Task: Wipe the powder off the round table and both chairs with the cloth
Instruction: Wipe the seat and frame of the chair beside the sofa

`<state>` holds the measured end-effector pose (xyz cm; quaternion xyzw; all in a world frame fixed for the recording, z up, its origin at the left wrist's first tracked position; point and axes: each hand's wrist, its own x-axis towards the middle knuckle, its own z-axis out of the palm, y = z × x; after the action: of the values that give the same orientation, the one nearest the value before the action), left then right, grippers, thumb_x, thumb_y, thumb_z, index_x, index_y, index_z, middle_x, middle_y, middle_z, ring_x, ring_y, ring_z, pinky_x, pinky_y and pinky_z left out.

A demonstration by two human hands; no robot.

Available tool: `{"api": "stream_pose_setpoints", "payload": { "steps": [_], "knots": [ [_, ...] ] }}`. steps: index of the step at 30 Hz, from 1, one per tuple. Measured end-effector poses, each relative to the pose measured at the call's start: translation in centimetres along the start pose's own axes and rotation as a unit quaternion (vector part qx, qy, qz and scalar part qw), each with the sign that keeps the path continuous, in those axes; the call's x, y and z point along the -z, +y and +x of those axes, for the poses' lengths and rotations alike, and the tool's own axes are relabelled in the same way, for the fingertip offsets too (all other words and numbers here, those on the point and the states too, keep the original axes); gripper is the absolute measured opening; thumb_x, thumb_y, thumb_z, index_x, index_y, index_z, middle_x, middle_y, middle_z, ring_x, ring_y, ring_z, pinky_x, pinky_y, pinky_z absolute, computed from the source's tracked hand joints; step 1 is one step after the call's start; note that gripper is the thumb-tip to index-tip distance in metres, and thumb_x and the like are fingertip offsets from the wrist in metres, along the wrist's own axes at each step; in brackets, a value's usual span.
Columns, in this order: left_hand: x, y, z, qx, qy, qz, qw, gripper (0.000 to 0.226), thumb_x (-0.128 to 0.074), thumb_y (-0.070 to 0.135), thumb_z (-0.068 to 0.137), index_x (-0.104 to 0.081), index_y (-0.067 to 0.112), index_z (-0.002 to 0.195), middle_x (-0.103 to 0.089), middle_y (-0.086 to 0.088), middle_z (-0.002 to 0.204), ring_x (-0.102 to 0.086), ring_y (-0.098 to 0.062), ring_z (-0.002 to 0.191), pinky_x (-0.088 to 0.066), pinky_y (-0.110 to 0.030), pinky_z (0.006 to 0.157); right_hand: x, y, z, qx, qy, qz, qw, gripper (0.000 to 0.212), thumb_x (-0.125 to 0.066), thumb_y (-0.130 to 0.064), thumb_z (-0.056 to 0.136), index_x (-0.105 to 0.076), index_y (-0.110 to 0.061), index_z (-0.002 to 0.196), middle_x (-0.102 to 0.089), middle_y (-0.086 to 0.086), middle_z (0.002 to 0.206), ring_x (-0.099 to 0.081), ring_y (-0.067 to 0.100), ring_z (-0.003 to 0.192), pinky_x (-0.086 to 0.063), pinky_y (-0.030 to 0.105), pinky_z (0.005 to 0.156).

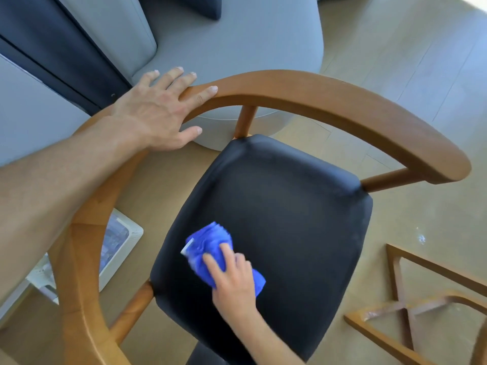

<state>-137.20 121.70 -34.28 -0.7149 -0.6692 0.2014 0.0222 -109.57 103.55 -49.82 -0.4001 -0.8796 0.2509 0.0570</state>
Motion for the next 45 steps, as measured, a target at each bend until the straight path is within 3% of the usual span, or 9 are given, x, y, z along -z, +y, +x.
{"api": "stream_pose_setpoints", "payload": {
  "steps": [4,8,13,18,22,26,30,37,45],
  "knots": [
    [0.2,-0.1,0.1,0.004,-0.002,-0.006,1.000,0.073,-0.023,0.061,0.091,0.008,0.036,0.151,-0.016,-0.009,0.159,-0.011,-0.029,0.147,-0.019,-0.049,0.116,-0.1,1.3,-5.0,0.249,-0.127,-0.055,0.958,0.038,-0.051,-0.010,0.076,-0.060,-0.033,0.105,-0.046,0.004,0.119,-0.047,0.022,0.067,-0.039,0.031,0.059],
    [0.3,-0.1,0.0,0.003,0.005,0.001,1.000,0.073,-0.022,0.061,0.090,0.007,0.035,0.152,-0.018,-0.009,0.159,-0.013,-0.029,0.146,-0.021,-0.049,0.115,5.1,9.6,-7.1,0.398,-0.144,-0.112,0.899,0.035,-0.051,-0.011,0.088,-0.056,-0.039,0.108,-0.058,-0.004,0.118,-0.053,0.020,0.074,-0.045,0.028,0.065],
    [0.4,-0.3,0.4,-0.004,0.013,-0.001,1.000,0.074,-0.022,0.062,0.089,0.004,0.034,0.153,-0.023,-0.010,0.157,-0.016,-0.029,0.146,-0.022,-0.049,0.114,12.2,19.7,-2.5,0.218,-0.056,-0.143,0.964,0.063,-0.077,-0.004,0.060,-0.061,-0.031,0.114,-0.064,0.009,0.123,-0.062,0.033,0.081,-0.053,0.034,0.065],
    [0.2,-0.4,0.3,-0.007,0.021,0.000,1.000,0.075,-0.018,0.064,0.086,0.002,0.034,0.152,-0.025,-0.011,0.156,-0.018,-0.030,0.145,-0.024,-0.050,0.113,14.4,25.1,0.3,-0.058,0.062,-0.132,0.988,0.059,-0.077,0.003,0.063,-0.066,-0.009,0.120,-0.054,0.024,0.128,-0.056,0.046,0.092,-0.051,0.051,0.082],
    [0.2,-0.1,0.2,-0.006,0.019,-0.001,1.000,0.076,-0.018,0.064,0.086,0.001,0.034,0.152,-0.025,-0.012,0.156,-0.019,-0.031,0.145,-0.025,-0.051,0.113,13.7,24.9,1.3,-0.293,0.173,-0.019,0.940,0.056,-0.065,-0.001,0.077,-0.056,-0.012,0.131,-0.046,0.017,0.135,-0.046,0.041,0.117,-0.042,0.045,0.098],
    [0.3,0.2,0.2,-0.011,0.011,-0.011,1.000,0.075,-0.019,0.064,0.087,0.001,0.034,0.152,-0.025,-0.011,0.157,-0.018,-0.031,0.145,-0.024,-0.050,0.113,11.4,20.4,-0.2,-0.508,0.224,0.088,0.827,0.041,-0.045,-0.021,0.080,-0.055,-0.023,0.121,-0.046,0.009,0.131,-0.053,0.034,0.110,-0.045,0.039,0.092],
    [0.3,0.5,0.1,-0.003,0.001,-0.022,1.000,0.074,-0.021,0.063,0.089,0.006,0.035,0.152,-0.019,-0.008,0.159,-0.013,-0.027,0.146,-0.022,-0.047,0.114,10.3,16.6,-1.9,-0.500,0.211,0.050,0.839,0.038,-0.054,-0.017,0.085,-0.056,-0.022,0.122,-0.046,0.013,0.131,-0.049,0.037,0.111,-0.043,0.044,0.096],
    [0.6,0.8,0.3,0.001,0.007,-0.045,0.999,0.071,-0.024,0.060,0.092,0.004,0.036,0.152,-0.017,-0.004,0.159,-0.012,-0.024,0.147,-0.020,-0.044,0.115,12.0,16.8,13.0,-0.481,0.181,0.000,0.858,0.051,-0.051,-0.012,0.088,-0.045,-0.017,0.138,-0.036,0.023,0.137,-0.043,0.044,0.114,-0.042,0.047,0.096],
    [0.3,0.5,0.4,0.010,0.018,-0.062,0.998,0.070,-0.027,0.058,0.092,0.003,0.038,0.152,-0.017,-0.003,0.159,-0.013,-0.024,0.147,-0.021,-0.043,0.114,5.9,5.6,23.0,-0.246,0.053,-0.098,0.963,0.049,-0.048,-0.006,0.083,-0.045,-0.017,0.131,-0.038,0.019,0.137,-0.046,0.033,0.100,-0.036,0.035,0.077]
  ]
}}
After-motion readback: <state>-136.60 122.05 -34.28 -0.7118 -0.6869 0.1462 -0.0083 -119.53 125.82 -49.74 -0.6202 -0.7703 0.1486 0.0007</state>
